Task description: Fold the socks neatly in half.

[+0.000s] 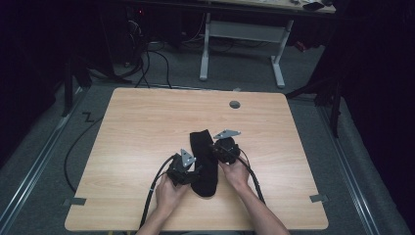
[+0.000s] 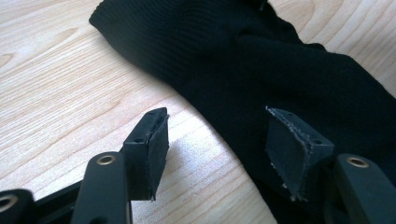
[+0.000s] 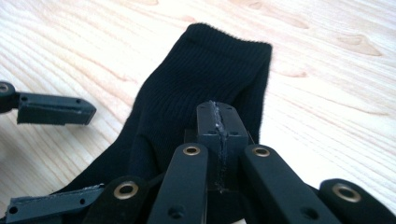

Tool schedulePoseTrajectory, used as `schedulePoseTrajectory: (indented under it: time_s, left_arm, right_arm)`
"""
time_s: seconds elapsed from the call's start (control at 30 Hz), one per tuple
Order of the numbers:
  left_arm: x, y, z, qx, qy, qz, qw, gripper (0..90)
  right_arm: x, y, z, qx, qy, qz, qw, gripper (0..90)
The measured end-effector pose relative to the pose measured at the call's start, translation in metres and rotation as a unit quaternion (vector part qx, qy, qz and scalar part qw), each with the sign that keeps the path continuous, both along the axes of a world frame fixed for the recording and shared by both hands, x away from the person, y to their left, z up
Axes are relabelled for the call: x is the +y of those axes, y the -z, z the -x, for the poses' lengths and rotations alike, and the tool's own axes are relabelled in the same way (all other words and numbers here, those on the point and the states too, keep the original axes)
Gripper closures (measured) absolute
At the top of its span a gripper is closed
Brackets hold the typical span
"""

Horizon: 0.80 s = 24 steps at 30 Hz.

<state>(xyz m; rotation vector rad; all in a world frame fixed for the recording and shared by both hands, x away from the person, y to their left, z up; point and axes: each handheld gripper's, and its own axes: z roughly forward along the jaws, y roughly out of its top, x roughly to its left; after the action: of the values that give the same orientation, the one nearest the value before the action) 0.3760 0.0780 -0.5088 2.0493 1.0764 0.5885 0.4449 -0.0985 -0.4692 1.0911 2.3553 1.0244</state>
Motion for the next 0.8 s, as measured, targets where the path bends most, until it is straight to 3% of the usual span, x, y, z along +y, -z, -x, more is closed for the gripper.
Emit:
schedulePoseTrajectory:
  time_s: [0.27,0.37,0.47,0.53,0.57,0.6,0.7,0.73,0.8]
  left_arm:
    - [0.000,0.000,0.000,0.002,0.000,0.002,1.0000,39.9]
    - [0.002,0.000,-0.005,0.019,0.005,0.019,0.9996,39.6]
    - [0.002,0.000,-0.007,0.019,0.007,0.018,0.9996,38.7]
    - [0.001,-0.001,-0.006,0.020,0.008,0.015,0.9997,38.7]
    - [0.001,-0.002,-0.005,0.020,0.009,0.009,0.9997,38.7]
    - [0.000,-0.002,-0.005,0.019,0.010,0.006,0.9997,38.8]
    - [-0.001,-0.002,-0.005,0.020,0.012,0.008,0.9997,39.0]
    - [-0.002,-0.002,-0.006,0.025,0.012,0.012,0.9996,39.0]
    - [-0.003,-0.002,-0.007,0.026,0.013,0.012,0.9995,39.0]
  right_arm:
    - [-0.010,-0.007,-0.006,-0.012,0.014,0.020,0.9996,89.8]
    - [-0.010,0.004,-0.013,0.001,0.022,0.044,0.9988,89.7]
    - [-0.007,0.016,-0.019,0.017,0.029,0.064,0.9974,87.5]
    - [-0.008,0.019,-0.020,0.016,0.033,0.064,0.9973,83.0]
    - [-0.012,0.016,-0.018,0.007,0.043,0.047,0.9980,76.8]
    - [-0.014,0.013,-0.015,0.001,0.044,0.037,0.9984,76.5]
    - [-0.024,0.002,0.000,-0.012,0.029,-0.004,0.9995,83.1]
    - [-0.024,0.001,0.005,-0.015,0.018,-0.008,0.9997,85.5]
    - [-0.019,0.004,0.011,-0.015,0.000,0.007,0.9999,87.5]
